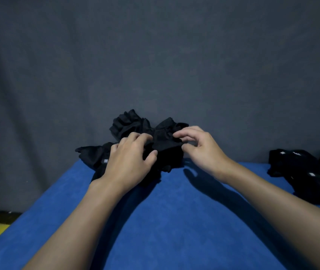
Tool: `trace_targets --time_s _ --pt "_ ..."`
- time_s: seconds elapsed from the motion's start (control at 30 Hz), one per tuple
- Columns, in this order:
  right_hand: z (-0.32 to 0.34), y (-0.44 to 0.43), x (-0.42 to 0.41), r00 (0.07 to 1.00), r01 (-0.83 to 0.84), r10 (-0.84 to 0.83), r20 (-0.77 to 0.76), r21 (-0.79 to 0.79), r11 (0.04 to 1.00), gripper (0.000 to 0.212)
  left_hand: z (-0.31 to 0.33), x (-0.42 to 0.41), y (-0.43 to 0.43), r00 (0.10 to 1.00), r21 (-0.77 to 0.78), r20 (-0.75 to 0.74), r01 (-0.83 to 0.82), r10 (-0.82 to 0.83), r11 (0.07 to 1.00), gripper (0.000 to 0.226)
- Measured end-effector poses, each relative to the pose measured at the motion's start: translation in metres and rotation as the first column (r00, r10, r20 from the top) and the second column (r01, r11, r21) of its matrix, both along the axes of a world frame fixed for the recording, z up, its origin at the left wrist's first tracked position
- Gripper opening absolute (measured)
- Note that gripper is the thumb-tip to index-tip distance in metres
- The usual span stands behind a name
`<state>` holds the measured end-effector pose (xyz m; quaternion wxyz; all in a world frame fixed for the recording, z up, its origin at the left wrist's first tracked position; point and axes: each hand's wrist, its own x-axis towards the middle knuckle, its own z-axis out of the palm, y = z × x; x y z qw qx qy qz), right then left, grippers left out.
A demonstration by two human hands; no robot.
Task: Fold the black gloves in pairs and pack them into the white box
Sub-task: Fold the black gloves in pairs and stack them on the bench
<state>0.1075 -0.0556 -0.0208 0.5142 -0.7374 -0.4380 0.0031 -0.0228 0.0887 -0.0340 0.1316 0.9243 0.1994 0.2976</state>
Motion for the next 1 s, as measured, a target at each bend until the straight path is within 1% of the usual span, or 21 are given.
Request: trace_targets --time_s 0.07,0.13,0.27,0.33,0.47,0.53,0.63,0.73,0.87,0.93,1.0 --pt "-0.006 0.000 0.000 0.999 0.019 -0.020 -0.043 -0.009 1.000 0.042 -0.001 0.000 -0.002 0.999 0.008 -0.033 0.002 -0.002 1.000 0.041" --pt "-0.010 -0.001 -0.002 0.997 -0.009 0.007 -0.074 -0.034 0.999 0.042 -0.002 -0.001 -0.003 0.998 0.018 -0.060 0.005 -0.004 1.000 0.040" --pt "-0.016 -0.002 -0.005 0.995 -0.068 0.057 -0.080 -0.140 0.988 0.034 -0.002 0.000 -0.003 0.998 0.012 -0.070 0.007 -0.007 1.000 0.037" --pt "-0.016 -0.002 -0.007 0.996 -0.069 0.059 -0.072 -0.152 0.986 0.036 -0.002 0.000 -0.003 0.998 0.006 -0.059 0.012 -0.012 1.000 0.035" --pt "-0.008 -0.004 -0.011 0.993 -0.096 0.091 -0.076 -0.065 0.993 0.036 0.000 -0.001 -0.004 1.000 -0.023 0.011 0.007 -0.006 1.000 0.030" --pt "-0.001 -0.004 -0.011 0.992 -0.119 0.117 -0.051 -0.026 0.993 0.035 0.003 -0.001 -0.005 0.998 -0.042 0.062 0.013 -0.010 0.999 0.029" --pt "0.009 -0.004 -0.011 0.996 -0.089 0.089 0.017 0.022 0.996 0.031 0.006 -0.002 -0.007 0.991 -0.056 0.127 0.040 -0.033 0.998 0.028" --pt "0.022 -0.003 -0.011 0.998 -0.056 0.052 0.034 0.123 0.991 0.028 0.008 -0.003 -0.009 0.982 -0.055 0.177 0.070 -0.059 0.996 0.030" --pt "0.035 -0.010 -0.011 0.999 -0.020 0.008 0.046 0.266 0.964 0.018 0.012 -0.004 -0.014 0.948 -0.090 0.287 0.169 -0.137 0.981 0.032" --pt "0.036 -0.017 -0.012 0.999 -0.036 0.027 0.035 0.307 0.951 0.013 0.016 -0.004 -0.017 0.921 -0.123 0.360 0.204 -0.148 0.971 0.035" --pt "0.035 -0.026 -0.013 0.999 -0.043 0.038 0.021 0.328 0.944 0.013 0.021 -0.002 -0.022 0.902 -0.179 0.408 0.229 -0.140 0.957 0.040"
